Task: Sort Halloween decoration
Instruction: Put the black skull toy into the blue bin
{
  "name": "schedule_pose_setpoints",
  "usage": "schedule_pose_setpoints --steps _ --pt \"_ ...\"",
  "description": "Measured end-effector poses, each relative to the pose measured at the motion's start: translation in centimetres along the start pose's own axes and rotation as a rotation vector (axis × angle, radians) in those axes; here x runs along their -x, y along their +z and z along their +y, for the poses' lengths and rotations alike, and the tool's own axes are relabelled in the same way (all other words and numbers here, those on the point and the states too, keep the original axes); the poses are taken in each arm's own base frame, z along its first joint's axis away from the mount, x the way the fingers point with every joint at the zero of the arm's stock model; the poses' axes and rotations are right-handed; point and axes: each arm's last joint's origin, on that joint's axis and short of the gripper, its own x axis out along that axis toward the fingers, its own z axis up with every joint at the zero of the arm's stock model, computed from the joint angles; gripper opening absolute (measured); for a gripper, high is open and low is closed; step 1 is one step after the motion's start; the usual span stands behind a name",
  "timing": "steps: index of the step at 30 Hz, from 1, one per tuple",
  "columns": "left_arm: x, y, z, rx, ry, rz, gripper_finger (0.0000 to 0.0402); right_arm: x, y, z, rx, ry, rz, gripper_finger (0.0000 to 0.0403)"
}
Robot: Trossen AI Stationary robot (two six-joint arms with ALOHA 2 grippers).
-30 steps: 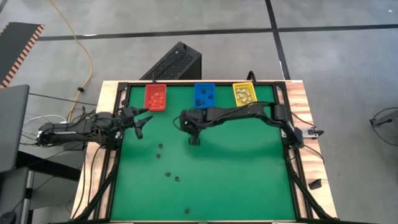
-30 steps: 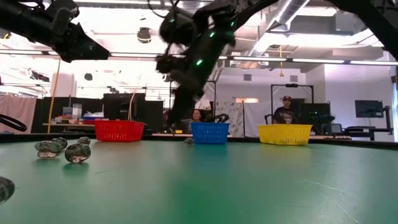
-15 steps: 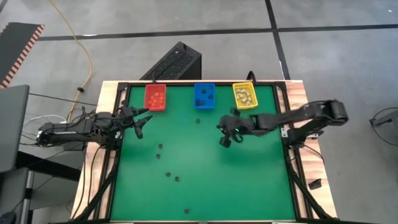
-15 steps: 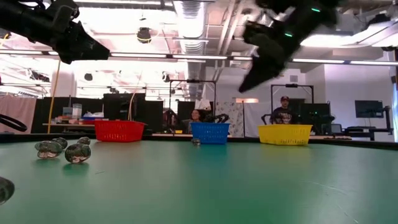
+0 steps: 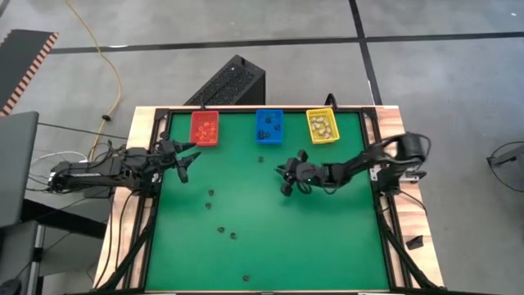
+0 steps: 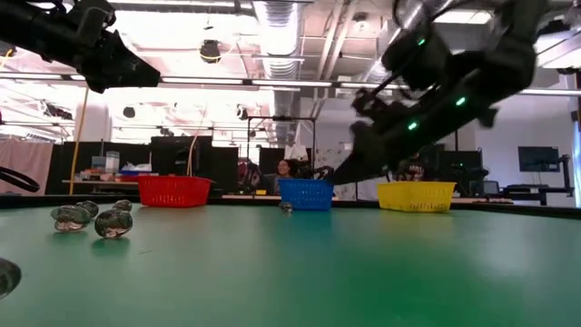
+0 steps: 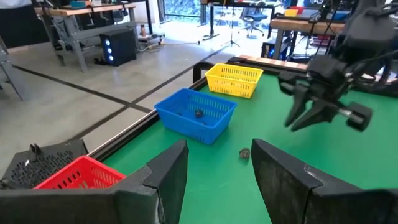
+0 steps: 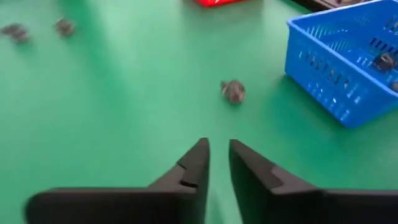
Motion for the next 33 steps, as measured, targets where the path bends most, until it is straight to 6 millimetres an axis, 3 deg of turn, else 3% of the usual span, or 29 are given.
schedule_pose_setpoints --steps 4,8,13,19,28,33 --pt "0.0 -0.2 0.0 -0.015 0.001 0.014 0.0169 -2.6 0.1 0.2 -0.044 0.017 -0.051 0.0169" --pt "0.0 -0.2 0.0 -0.024 0.002 0.017 0.0169 -4.6 1.4 0.8 -0.003 0.028 -0.091 0.0251" --pt "0.0 -0.2 0.0 -0.024 0.001 0.015 0.0169 -7.5 1.8 0.4 0.008 -0.012 -0.085 0.0302" --pt "0.0 -0.2 0.0 -0.027 0.000 0.022 0.0169 -10.2 1.1 -0.6 0.027 -0.070 0.018 0.0313" --pt "0.0 -0.3 0.0 -0.036 0.001 0.025 0.0169 -10.5 1.0 -1.9 -0.017 -0.095 0.045 0.0310" --pt "0.0 -0.3 0.0 -0.035 0.001 0.025 0.0169 -10.6 0.6 -2.1 -0.061 -0.108 0.077 0.0279"
